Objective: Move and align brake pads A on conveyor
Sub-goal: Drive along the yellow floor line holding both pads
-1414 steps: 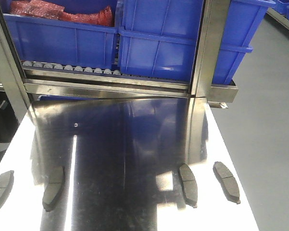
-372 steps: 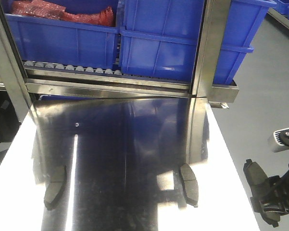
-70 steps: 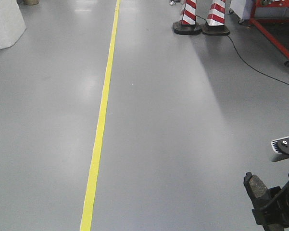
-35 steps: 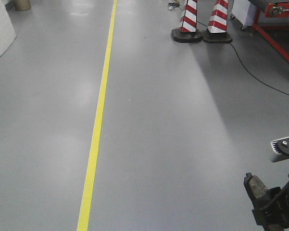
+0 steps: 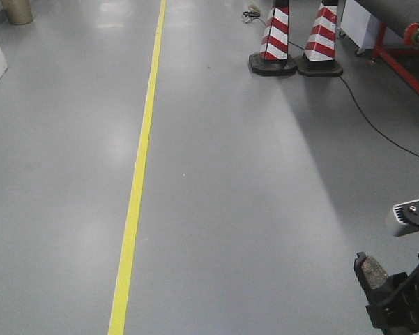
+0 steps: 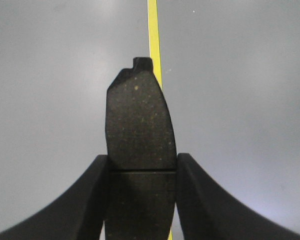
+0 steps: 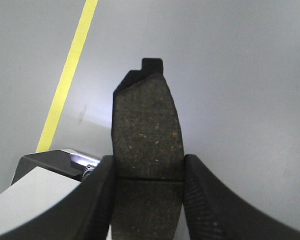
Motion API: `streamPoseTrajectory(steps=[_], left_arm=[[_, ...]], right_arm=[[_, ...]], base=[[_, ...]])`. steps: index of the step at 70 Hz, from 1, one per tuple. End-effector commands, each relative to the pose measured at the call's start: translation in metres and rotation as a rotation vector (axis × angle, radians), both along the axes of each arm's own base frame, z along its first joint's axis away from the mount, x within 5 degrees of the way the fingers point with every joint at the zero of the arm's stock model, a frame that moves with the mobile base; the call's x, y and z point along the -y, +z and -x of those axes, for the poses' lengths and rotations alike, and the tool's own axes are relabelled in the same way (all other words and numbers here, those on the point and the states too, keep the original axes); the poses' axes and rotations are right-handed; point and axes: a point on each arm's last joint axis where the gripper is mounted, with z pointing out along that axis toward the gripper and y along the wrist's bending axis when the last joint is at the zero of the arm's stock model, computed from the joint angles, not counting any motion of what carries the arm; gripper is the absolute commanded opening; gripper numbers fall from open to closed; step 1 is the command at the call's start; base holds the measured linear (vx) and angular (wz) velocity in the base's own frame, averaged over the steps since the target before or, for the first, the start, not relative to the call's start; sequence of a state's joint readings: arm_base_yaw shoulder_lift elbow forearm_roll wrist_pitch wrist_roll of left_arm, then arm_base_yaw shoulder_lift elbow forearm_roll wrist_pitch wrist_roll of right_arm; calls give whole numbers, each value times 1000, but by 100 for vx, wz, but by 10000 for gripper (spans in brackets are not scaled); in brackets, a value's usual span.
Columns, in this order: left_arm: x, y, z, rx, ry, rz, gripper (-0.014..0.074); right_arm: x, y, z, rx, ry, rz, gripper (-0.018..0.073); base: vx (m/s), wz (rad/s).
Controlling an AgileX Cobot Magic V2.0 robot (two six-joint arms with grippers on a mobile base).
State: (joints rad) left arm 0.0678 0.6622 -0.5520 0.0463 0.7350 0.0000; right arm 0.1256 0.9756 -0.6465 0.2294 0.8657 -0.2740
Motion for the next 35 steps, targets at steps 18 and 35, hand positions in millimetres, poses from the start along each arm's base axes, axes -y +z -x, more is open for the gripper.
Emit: streamPoseTrajectory(steps=[18,35], left_arm=[[0,14,-5,102,-6,-5,120],[0,14,-5,102,-6,-5,120]], right_arm=[[-1,13,-4,81,-5,-18,0],[-1,12,-4,78,-4,-17,0]], base=[[60,1],[62,-2]])
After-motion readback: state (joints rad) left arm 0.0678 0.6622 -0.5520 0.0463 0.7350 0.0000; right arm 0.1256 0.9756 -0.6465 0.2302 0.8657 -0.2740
